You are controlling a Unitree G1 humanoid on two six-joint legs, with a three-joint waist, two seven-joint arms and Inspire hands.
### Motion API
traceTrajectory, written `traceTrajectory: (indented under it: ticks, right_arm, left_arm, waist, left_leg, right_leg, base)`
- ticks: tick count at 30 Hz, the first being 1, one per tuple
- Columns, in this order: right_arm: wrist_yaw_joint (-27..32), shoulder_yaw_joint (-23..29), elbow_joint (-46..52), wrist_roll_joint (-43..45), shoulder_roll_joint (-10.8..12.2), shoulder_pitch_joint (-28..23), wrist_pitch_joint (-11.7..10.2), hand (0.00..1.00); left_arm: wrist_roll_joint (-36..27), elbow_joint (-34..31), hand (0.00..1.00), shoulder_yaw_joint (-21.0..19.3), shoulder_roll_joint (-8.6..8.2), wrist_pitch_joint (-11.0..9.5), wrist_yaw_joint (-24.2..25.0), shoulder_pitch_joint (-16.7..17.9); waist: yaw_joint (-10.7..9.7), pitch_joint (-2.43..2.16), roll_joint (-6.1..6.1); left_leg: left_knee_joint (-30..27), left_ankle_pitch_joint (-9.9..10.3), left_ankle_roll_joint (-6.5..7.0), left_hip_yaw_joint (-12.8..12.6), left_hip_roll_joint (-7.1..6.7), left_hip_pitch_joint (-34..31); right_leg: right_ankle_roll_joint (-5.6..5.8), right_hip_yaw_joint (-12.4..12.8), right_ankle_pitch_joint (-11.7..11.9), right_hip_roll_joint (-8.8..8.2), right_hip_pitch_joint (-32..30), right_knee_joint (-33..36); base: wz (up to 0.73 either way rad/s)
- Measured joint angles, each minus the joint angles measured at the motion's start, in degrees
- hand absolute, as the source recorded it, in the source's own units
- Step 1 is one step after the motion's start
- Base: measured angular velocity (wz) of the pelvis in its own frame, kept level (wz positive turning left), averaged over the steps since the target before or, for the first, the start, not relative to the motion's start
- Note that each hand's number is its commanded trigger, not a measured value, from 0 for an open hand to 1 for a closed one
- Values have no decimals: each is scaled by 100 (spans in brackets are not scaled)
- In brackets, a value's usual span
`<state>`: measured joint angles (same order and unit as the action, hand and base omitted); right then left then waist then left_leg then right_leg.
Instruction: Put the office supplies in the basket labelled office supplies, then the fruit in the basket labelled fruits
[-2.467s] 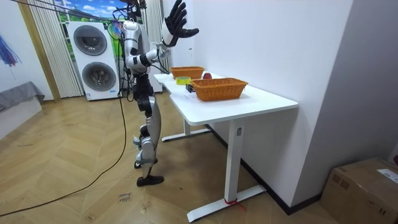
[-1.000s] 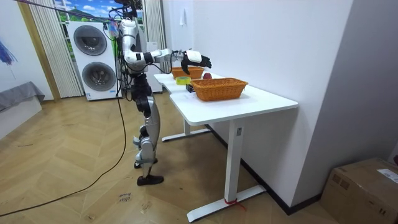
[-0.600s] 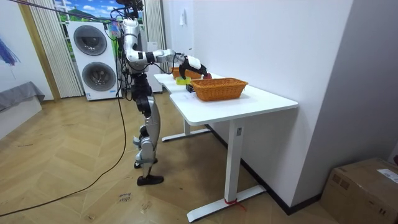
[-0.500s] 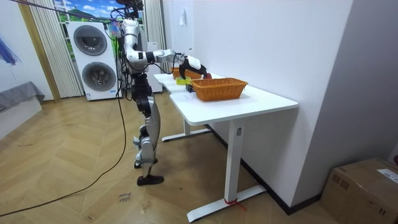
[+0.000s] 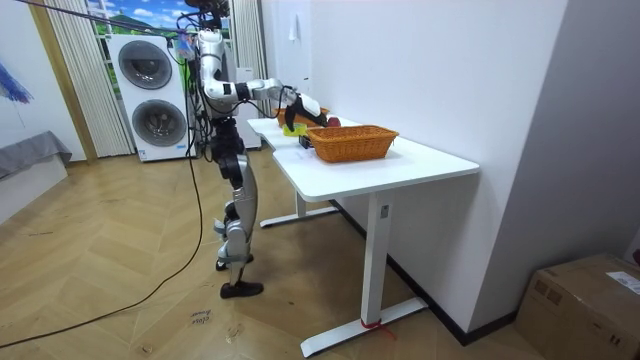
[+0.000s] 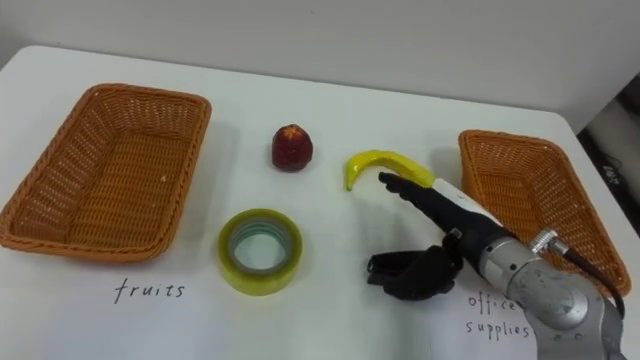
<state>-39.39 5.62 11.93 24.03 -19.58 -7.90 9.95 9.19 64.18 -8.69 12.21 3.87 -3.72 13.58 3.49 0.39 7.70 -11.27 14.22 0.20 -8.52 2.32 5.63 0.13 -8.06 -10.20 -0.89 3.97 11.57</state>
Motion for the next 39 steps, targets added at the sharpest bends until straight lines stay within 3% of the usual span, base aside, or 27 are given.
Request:
traceTrajectory:
  ticks: [8, 22, 29, 35, 39]
  right_arm:
    - [-306, 0, 0, 438, -2, 1, 156, 0]
    - [-495, -23, -58, 695, -2, -11, 263, 0]
    - [-649, -279, -75, 822, 5, -23, 300, 0]
    - [-598, -506, -83, 967, 56, -23, 348, 0]
    - [-346, -511, -237, 1020, 117, -20, 260, 0]
  left_arm:
    - [2, -1, 0, -1, 0, 116, -27, -6]
    - [1, -241, 0, 2, -1, 108, -230, -19]
    - [-8, -397, 0, 8, 1, 102, -236, -16]
    - [-69, -400, 0, 103, 3, 81, -301, -34]
    - [-68, -401, 0, 146, 14, 35, -363, -48]
  waist:
    - [1, -4, -7]
    - [15, -18, -34]
    - [23, -21, -30]
    - [68, -39, -3]
    - [146, -34, -10]
  left_leg:
    - [-4, 0, 0, 8, 0, -9]
    - [-4, -2, -1, 77, -4, -7]
    - [-14, -4, -3, 76, -4, 0]
    - [-11, -5, -4, 55, -5, 9]
    - [-12, -5, -3, 55, -5, 10]
  right_leg:
    - [0, -16, 1, -4, 6, 1]
    - [0, -57, 1, -8, 15, 1]
    - [0, -56, 1, -6, 3, 1]
    - [0, -31, 1, -5, 3, 0]
    - [2, -12, 4, -2, 6, 1]
  base:
    - [0]
    - [0]
    - [0]
    - [-1]
    - [-1]
